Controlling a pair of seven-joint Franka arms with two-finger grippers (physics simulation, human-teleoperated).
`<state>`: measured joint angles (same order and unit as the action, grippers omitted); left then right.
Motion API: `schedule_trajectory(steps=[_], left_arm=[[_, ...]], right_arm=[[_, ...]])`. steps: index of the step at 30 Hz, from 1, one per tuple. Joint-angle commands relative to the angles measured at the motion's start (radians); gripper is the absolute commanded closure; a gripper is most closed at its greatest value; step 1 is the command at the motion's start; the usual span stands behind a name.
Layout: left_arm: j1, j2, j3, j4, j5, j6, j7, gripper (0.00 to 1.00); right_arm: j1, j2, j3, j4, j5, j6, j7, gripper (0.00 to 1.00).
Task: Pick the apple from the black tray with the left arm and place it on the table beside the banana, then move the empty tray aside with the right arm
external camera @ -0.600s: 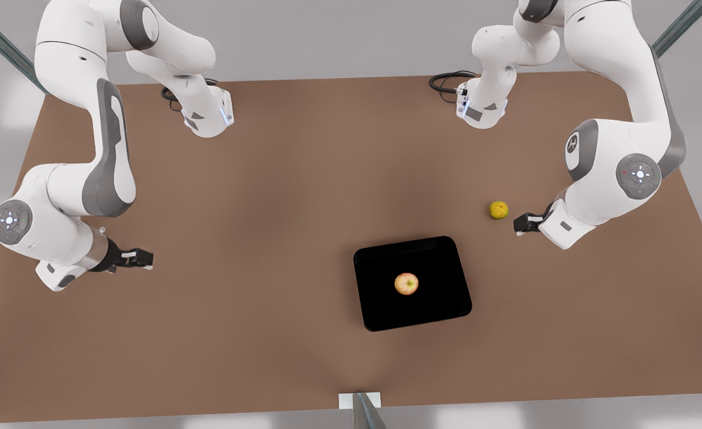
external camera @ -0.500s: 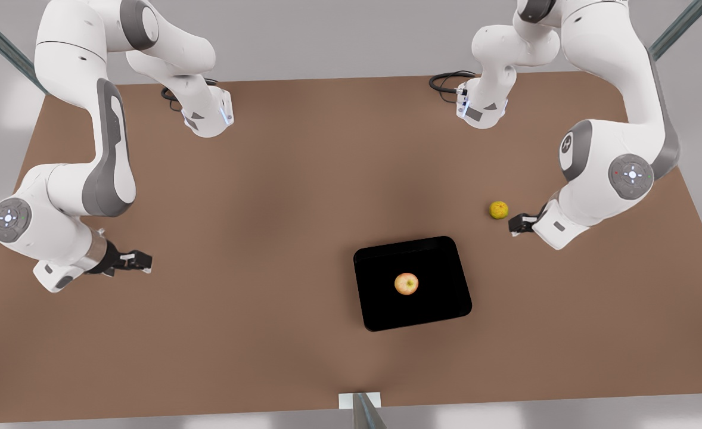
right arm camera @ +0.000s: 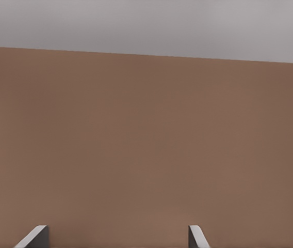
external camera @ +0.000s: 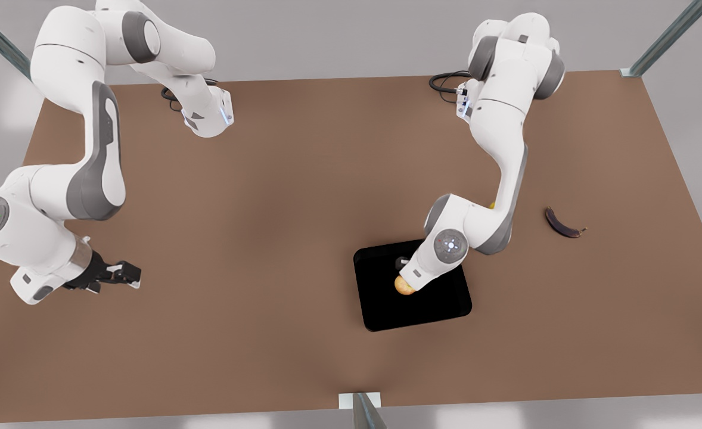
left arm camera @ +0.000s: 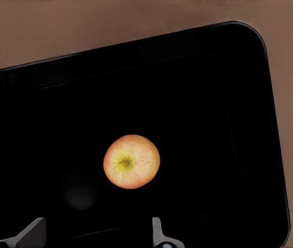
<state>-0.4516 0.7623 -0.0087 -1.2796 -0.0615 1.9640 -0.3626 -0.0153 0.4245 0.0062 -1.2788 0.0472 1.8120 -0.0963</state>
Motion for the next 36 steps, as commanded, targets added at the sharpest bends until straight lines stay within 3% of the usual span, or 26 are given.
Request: schedule_trajectory(steps=[1, 12, 36], left_arm=[[0.001, 0.011, 0.001, 0.003, 0.002, 0.113, -0.257, 0.00], [-0.007, 0.101, -0.004, 0.000, 0.025, 0.230, -0.256, 0.00], [-0.027, 0.135, -0.008, -0.036, 0.095, 0.312, -0.259, 0.00]], right_arm=[[0.011, 0.000, 0.001, 0.001, 0.000, 0.007, -0.008, 0.00], [0.011, 0.002, 0.001, 0.001, 0.000, 0.007, -0.008, 0.00], [0.008, 0.002, -0.002, 0.001, -0.001, 0.009, -0.011, 0.00]])
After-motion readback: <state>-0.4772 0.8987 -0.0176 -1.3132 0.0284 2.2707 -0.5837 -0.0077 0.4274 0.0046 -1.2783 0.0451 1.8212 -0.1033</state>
